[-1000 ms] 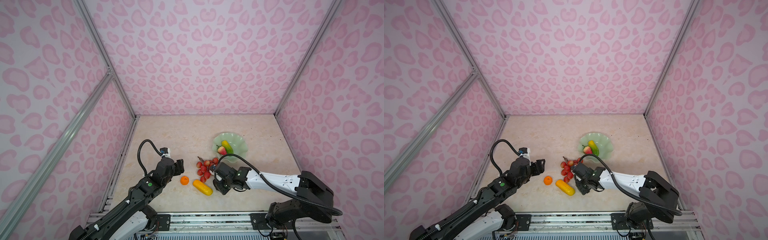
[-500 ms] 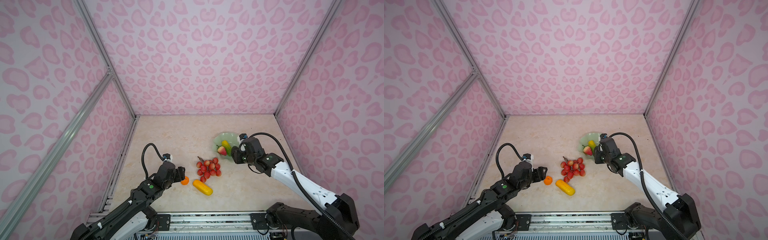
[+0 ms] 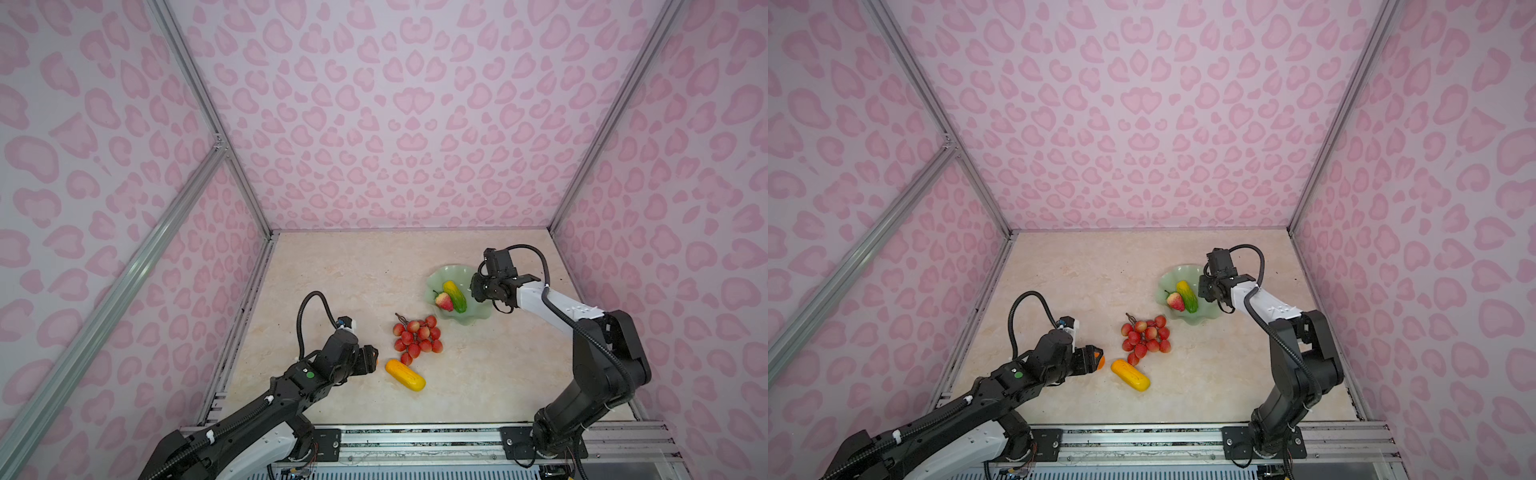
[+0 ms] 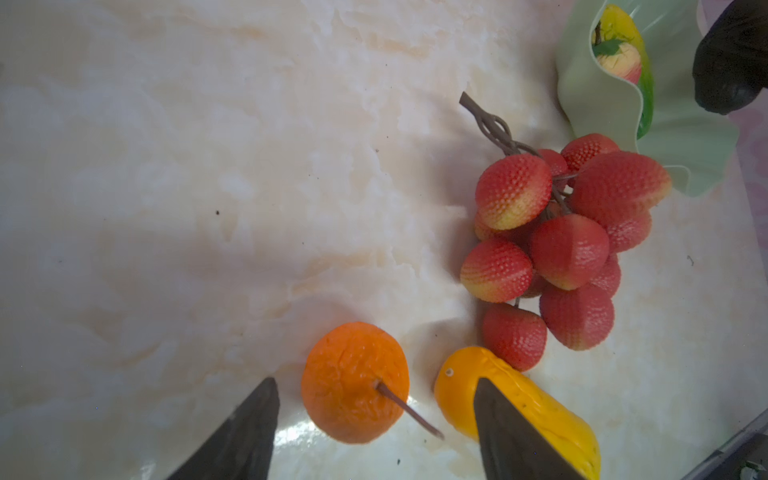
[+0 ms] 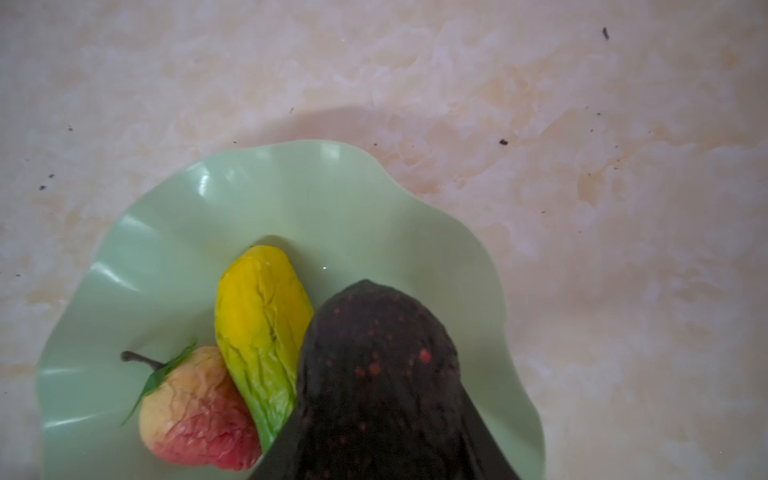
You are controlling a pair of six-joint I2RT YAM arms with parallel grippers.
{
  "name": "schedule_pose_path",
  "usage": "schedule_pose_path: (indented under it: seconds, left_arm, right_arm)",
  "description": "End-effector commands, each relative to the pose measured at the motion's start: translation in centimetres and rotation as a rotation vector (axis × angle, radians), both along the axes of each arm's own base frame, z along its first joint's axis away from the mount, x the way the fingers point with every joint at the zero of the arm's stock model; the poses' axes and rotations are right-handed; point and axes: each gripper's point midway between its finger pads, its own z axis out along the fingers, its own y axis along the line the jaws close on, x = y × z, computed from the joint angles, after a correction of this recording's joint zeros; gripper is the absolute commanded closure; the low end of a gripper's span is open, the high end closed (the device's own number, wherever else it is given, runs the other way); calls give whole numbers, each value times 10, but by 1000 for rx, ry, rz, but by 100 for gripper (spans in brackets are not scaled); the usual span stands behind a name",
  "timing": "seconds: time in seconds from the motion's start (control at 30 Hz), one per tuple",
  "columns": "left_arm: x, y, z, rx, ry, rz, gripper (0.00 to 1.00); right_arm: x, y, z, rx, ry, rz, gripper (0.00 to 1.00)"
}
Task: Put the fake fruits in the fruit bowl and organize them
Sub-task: 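Place the avocado in the bowl with the right gripper and release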
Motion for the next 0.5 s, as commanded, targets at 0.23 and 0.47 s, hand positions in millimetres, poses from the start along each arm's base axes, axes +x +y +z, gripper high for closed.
schedule_pose_path:
  seconds: [0.23, 0.47]
  left_arm:
    - [-1, -5, -11, 8, 25, -6, 25]
    - [0, -4, -18, 27, 39, -1, 26]
  right_arm:
    - [18, 16, -22, 10, 22, 52, 51]
    - [21, 23, 29, 58, -97, 58, 33]
